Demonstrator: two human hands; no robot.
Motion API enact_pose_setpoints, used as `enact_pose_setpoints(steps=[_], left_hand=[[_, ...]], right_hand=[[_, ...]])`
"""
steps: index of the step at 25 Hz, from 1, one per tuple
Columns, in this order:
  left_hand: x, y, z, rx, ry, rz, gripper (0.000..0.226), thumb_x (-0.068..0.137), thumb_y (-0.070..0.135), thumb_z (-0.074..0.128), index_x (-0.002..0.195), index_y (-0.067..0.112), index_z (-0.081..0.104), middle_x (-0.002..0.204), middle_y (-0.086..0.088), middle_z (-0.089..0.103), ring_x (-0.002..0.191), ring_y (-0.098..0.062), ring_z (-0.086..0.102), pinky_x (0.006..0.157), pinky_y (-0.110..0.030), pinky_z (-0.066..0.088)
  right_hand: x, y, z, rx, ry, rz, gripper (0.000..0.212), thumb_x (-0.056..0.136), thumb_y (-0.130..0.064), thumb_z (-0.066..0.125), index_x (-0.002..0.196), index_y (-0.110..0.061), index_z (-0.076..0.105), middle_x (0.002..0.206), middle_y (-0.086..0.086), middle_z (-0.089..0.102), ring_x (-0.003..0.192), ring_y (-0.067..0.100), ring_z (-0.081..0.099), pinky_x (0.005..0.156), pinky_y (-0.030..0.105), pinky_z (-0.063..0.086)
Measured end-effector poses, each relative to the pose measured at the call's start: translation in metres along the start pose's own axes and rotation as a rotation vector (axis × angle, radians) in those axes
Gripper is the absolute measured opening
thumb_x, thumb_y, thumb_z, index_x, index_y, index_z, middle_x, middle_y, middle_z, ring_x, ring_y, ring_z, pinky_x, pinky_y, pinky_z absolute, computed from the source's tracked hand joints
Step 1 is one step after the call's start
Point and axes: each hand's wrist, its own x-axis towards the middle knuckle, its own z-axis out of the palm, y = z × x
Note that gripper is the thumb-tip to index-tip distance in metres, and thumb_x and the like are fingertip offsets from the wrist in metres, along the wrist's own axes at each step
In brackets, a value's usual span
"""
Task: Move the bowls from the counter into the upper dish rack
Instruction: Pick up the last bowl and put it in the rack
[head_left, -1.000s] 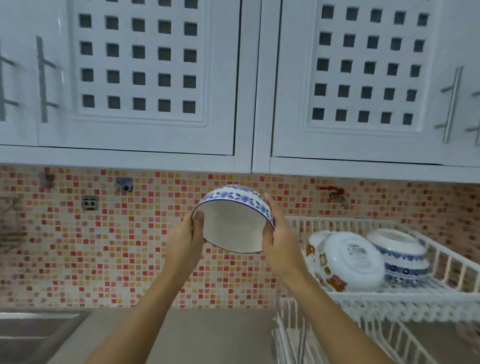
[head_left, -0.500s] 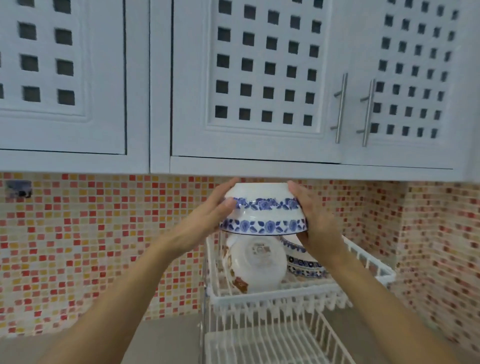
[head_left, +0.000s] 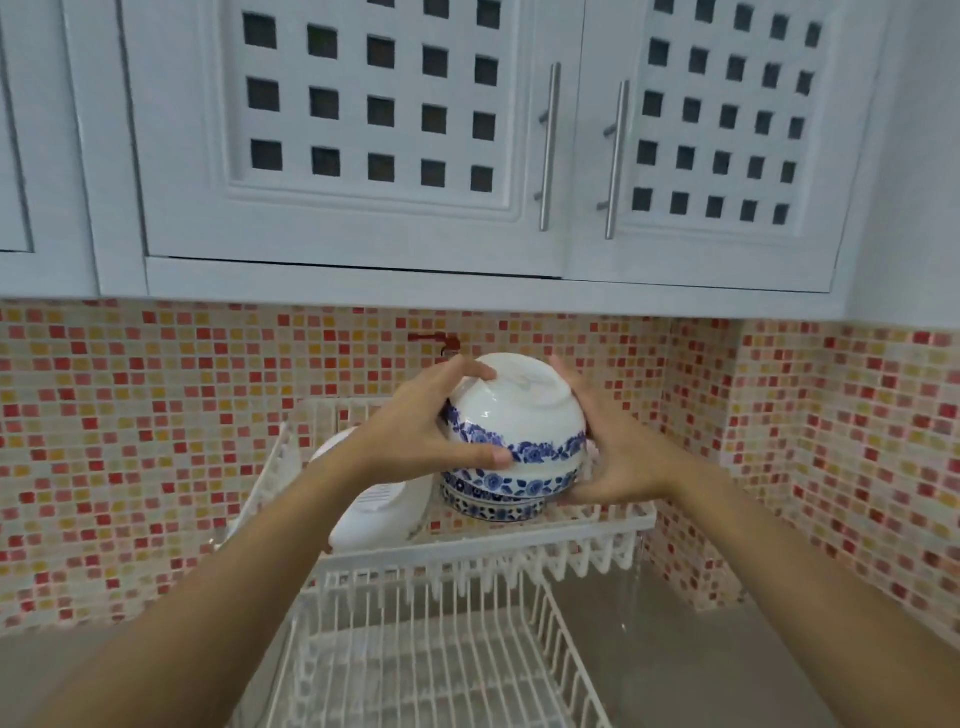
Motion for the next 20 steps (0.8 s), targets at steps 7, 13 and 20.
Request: enact_pose_setpoints(steps=[7, 13, 20], left_hand=[[0.018, -0.008, 0.053, 0.234, -0.048, -0.107, 0.081, 0.057, 0.058, 0.079, 0.12, 0.034, 0.035, 0.126, 0.013, 0.04, 0.105, -0.011, 0.043, 0.08, -0.025, 0.038], [0.019, -0.014, 0.074, 0.371, -0.131, -0.213, 0.086, 0.054, 0.052, 0.083, 0.115, 0.023, 0.029, 0.118, 0.003, 0.036, 0.099, -0.017, 0.042, 0.077, -0.028, 0.037], [0.015, -0.015, 0.086, 0.391, -0.108, -0.238, 0.111, 0.056, 0.046, 0.084, 0.139, 0.018, 0.016, 0.139, -0.002, 0.026, 0.123, -0.025, 0.041, 0.099, -0.035, 0.043]], right_hand=[[0.0, 0.038, 0.013, 0.111, -0.033, 0.068, 0.128, 0.054, -0.059, 0.081, 0.146, -0.04, -0.005, 0.156, -0.017, 0.003, 0.139, 0.002, 0.009, 0.117, 0.04, 0.02], [0.011, 0.047, 0.035, 0.058, -0.054, 0.068, 0.135, 0.047, -0.059, 0.084, 0.146, -0.034, -0.004, 0.15, -0.018, 0.001, 0.14, 0.014, 0.015, 0.112, 0.047, 0.031], [0.011, 0.048, 0.043, -0.05, -0.105, 0.029, 0.137, 0.06, -0.046, 0.083, 0.147, -0.017, -0.019, 0.157, -0.005, -0.017, 0.145, 0.013, -0.009, 0.117, 0.035, 0.008]])
